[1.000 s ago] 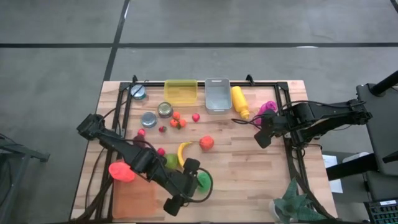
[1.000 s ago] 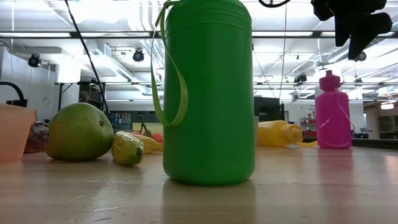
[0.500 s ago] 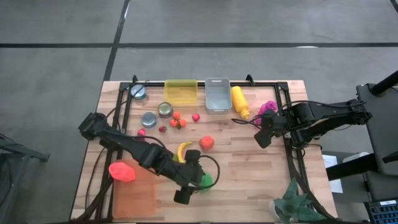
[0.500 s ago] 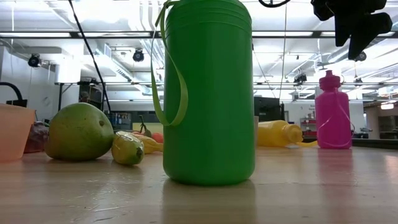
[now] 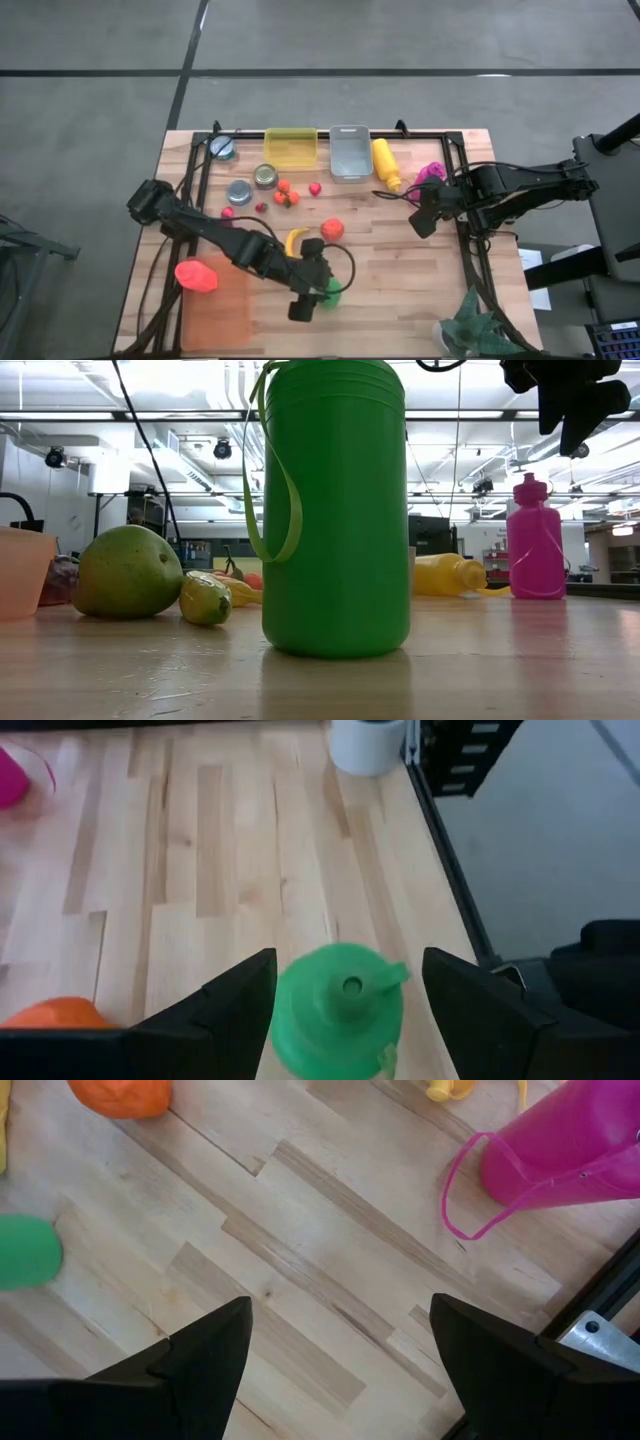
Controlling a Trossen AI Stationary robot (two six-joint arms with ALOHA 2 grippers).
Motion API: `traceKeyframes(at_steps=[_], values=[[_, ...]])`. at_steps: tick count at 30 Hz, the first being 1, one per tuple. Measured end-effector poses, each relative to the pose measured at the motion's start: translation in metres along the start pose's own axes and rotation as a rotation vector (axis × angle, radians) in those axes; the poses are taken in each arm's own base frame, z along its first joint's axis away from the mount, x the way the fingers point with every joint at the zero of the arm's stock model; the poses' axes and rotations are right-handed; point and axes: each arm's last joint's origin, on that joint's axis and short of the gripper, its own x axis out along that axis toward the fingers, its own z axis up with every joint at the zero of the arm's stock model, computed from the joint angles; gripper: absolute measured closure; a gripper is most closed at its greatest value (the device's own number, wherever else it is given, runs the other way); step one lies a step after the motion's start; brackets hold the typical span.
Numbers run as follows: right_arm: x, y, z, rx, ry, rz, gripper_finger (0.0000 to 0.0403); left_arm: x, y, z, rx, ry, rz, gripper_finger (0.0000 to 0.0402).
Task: Pick & Place Food Item
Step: Put the green tumbler into the orange bin
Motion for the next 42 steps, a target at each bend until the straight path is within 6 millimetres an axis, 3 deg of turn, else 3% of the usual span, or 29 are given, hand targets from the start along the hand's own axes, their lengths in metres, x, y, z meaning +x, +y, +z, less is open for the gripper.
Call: traceKeyframes(at_steps=[10, 18, 22, 26, 32, 42], values=[[0.000, 0.000, 0.000, 0.000, 0.000, 0.001, 0.0099, 0.000, 0.000, 0.001, 0.000, -0.015, 0.014, 0.0134], [0.000, 0.000, 0.000, 0.000, 0.000, 0.001, 0.0099, 0.000, 0.000, 0.001, 0.012, -0.015, 0.015, 0.0070], [0.000, 0.000, 0.000, 0.000, -0.001, 0.002, 0.0099, 0.000, -0.002, 0.000, 0.105, -0.014, 0.010, 0.0050], [0.000, 0.000, 0.000, 0.000, 0.000, 0.001, 0.0099, -0.001, -0.008, -0.001, 0.264, -0.015, -0.011, 0.0047], [0.000, 0.000, 0.000, 0.000, 0.000, 0.001, 0.0099, -0.001, -0.013, 0.000, 0.430, -0.031, -0.207, 0.0047], [0.000, 0.000, 0.000, 0.000, 0.000, 0.002, 0.0099, 0.000, 0.001, 0.006, 0.462, -0.056, -0.210, 0.0047]])
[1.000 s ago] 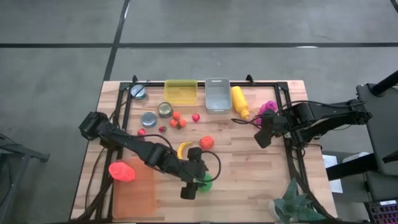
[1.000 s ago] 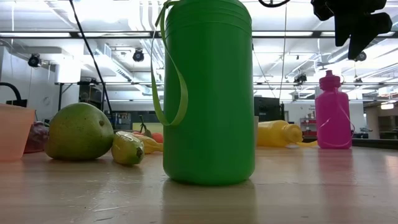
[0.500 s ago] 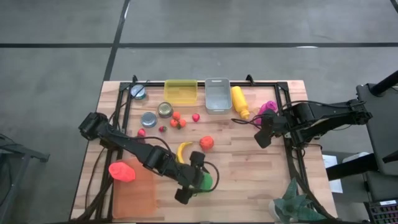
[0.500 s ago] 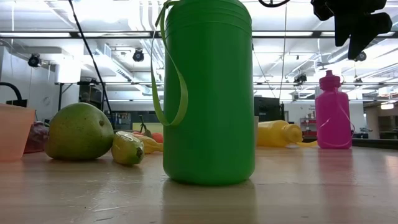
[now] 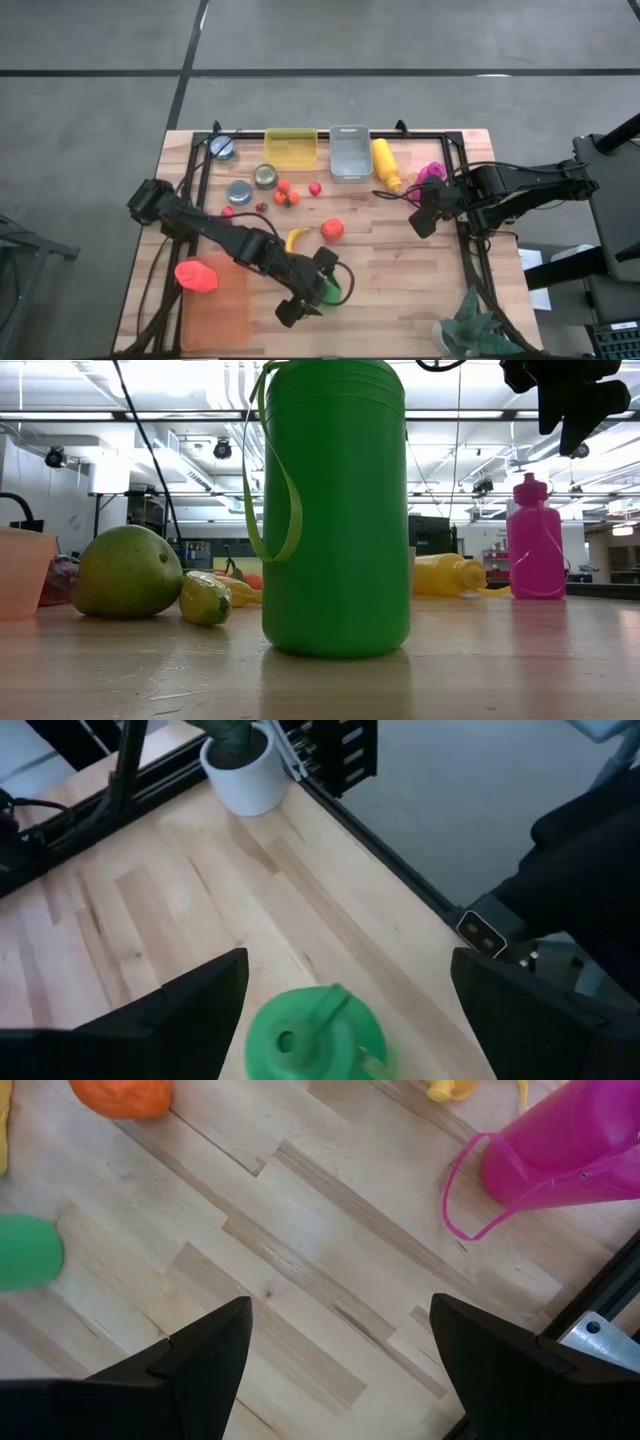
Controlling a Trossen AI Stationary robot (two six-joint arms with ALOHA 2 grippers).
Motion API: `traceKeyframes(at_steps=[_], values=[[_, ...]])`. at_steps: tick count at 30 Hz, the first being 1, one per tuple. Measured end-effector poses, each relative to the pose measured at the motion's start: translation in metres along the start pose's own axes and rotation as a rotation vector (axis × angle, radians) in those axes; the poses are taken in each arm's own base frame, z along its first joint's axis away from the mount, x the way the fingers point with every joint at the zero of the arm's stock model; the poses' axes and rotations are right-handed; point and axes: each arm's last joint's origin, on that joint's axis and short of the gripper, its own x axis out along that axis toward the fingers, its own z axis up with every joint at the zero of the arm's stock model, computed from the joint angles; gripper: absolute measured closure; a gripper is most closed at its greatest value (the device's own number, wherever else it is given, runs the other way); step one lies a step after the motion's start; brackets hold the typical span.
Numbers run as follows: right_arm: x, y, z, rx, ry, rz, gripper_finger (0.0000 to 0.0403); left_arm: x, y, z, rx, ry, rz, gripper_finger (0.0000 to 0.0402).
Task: Pick & Place Food Item
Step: Put the green tumbler into the orange bin
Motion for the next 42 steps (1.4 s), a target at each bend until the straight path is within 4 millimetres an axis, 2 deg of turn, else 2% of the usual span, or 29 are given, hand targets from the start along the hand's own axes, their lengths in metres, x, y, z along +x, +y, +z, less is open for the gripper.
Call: traceKeyframes(at_steps=[7, 16, 29, 42], values=[[0.000, 0.000, 0.000, 0.000, 0.000, 0.000, 0.0099, 0.005, 0.017, -0.013, -0.034, -0.036, -0.093, 0.0047], [0.000, 0.000, 0.000, 0.000, 0.000, 0.000, 0.0099, 0.016, 0.030, -0.033, -0.058, -0.084, -0.106, 0.0047], [0.000, 0.000, 0.000, 0.000, 0.000, 0.000, 0.0099, 0.026, 0.029, -0.053, -0.088, -0.078, -0.114, 0.0047], [0.000, 0.000, 0.000, 0.000, -0.001, 0.001, 0.0099, 0.026, 0.030, -0.054, -0.093, -0.080, -0.111, 0.0047]])
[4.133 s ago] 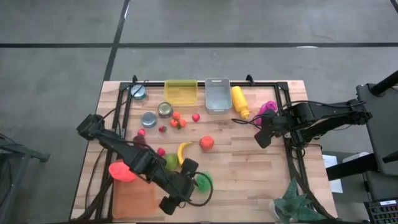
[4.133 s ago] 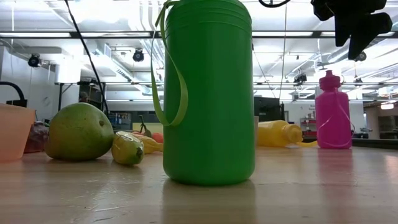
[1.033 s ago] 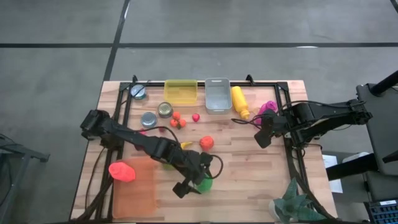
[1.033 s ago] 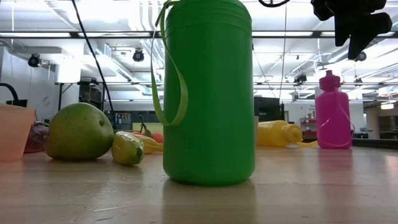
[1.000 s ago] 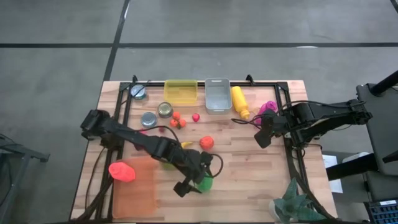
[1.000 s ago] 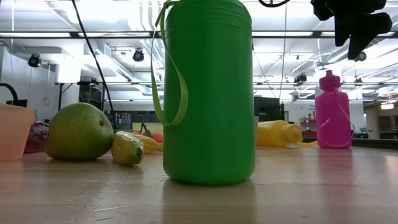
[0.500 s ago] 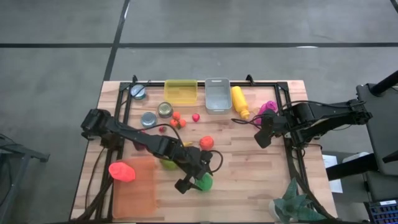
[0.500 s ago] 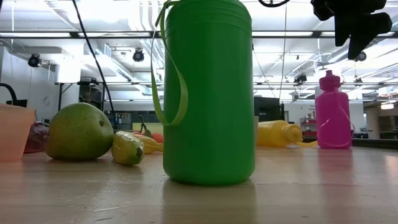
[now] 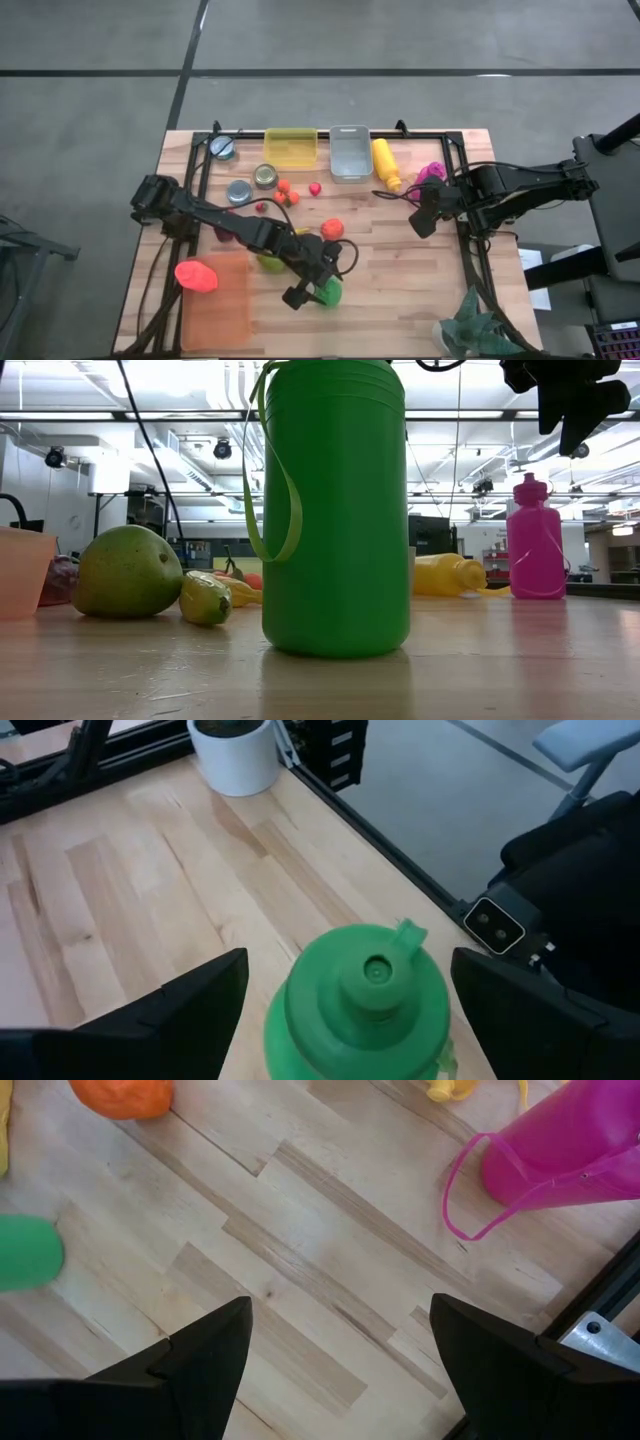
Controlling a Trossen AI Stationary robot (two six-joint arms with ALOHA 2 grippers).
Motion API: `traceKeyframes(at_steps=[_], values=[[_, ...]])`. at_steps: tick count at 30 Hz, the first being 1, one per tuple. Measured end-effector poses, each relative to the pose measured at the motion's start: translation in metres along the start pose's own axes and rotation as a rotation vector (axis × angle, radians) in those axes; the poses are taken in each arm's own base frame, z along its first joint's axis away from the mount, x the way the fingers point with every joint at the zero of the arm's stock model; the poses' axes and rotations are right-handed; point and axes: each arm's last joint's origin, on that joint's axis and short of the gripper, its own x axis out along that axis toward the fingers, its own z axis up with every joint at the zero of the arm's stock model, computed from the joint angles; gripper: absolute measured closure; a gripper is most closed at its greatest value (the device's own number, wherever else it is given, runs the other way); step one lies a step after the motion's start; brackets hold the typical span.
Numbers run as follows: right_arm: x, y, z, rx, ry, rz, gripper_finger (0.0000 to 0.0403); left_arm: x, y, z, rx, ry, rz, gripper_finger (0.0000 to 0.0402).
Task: Pick & Place Food Item
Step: Put the green tumbler into the orange bin
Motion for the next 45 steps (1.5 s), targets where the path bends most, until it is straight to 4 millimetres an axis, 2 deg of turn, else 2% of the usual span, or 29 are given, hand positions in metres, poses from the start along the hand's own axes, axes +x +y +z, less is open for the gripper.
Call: traceKeyframes(at_steps=[17, 26, 39, 42, 45], values=[[0.000, 0.000, 0.000, 0.000, 0.000, 0.000, 0.0099, 0.000, 0.000, -0.001, -0.009, 0.005, 0.001, 0.0047], [0.000, 0.000, 0.000, 0.000, 0.000, 0.000, 0.0099, 0.006, 0.002, -0.016, -0.035, -0.009, 0.011, 0.0047], [0.000, 0.000, 0.000, 0.000, 0.000, 0.000, 0.0099, 0.003, 0.003, -0.008, -0.030, -0.028, 0.015, 0.0047], [0.000, 0.000, 0.000, 0.000, 0.000, 0.000, 0.0099, 0.003, 0.003, -0.009, -0.030, -0.023, 0.015, 0.0055], [0.000, 0.000, 0.000, -0.001, 0.000, 0.000, 0.0099, 0.003, 0.004, -0.010, -0.030, -0.020, 0.015, 0.0082]])
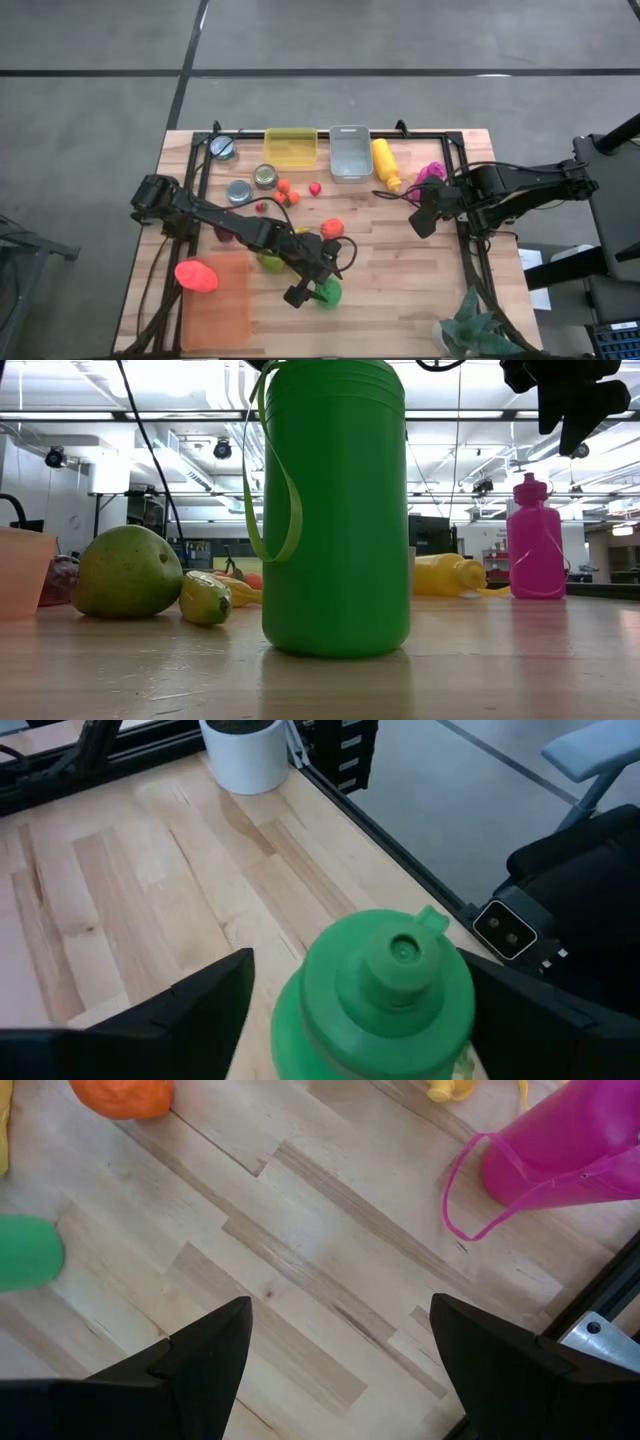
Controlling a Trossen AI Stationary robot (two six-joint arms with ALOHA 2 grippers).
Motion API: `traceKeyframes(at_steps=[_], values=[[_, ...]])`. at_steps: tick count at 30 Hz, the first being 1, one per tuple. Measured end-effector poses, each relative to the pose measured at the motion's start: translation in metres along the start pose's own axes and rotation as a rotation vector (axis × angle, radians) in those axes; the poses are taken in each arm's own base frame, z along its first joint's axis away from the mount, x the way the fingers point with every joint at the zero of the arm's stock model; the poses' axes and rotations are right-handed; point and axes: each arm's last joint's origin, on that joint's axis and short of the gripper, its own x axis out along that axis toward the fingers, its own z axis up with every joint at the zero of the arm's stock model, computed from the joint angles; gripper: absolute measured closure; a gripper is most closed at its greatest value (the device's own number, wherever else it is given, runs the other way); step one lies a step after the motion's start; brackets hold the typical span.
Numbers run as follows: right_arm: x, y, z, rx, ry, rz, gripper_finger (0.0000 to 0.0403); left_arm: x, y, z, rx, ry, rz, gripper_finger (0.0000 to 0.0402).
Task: Pick & Place Food Item
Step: Put the green tumbler into the orange bin
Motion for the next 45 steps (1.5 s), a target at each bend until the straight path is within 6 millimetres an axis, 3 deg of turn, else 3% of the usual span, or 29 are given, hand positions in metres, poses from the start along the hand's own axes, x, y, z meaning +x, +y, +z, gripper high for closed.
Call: traceKeyframes(at_steps=[8, 25, 35, 45], values=[[0.000, 0.000, 0.000, 0.001, -0.001, 0.000, 0.0099, 0.000, 0.000, 0.000, 0.003, -0.001, 0.000, 0.0192], [0.000, 0.000, 0.000, 0.000, 0.000, 0.000, 0.0099, -0.004, -0.001, 0.003, -0.045, -0.006, -0.001, 0.0195], [0.000, 0.000, 0.000, 0.000, 0.000, 0.000, 0.0099, -0.042, -0.021, 0.022, -0.169, -0.012, 0.116, 0.0195], [0.000, 0.000, 0.000, 0.000, 0.000, 0.001, 0.0099, -0.099, -0.079, 0.048, -0.310, -0.048, 0.229, 0.0195]])
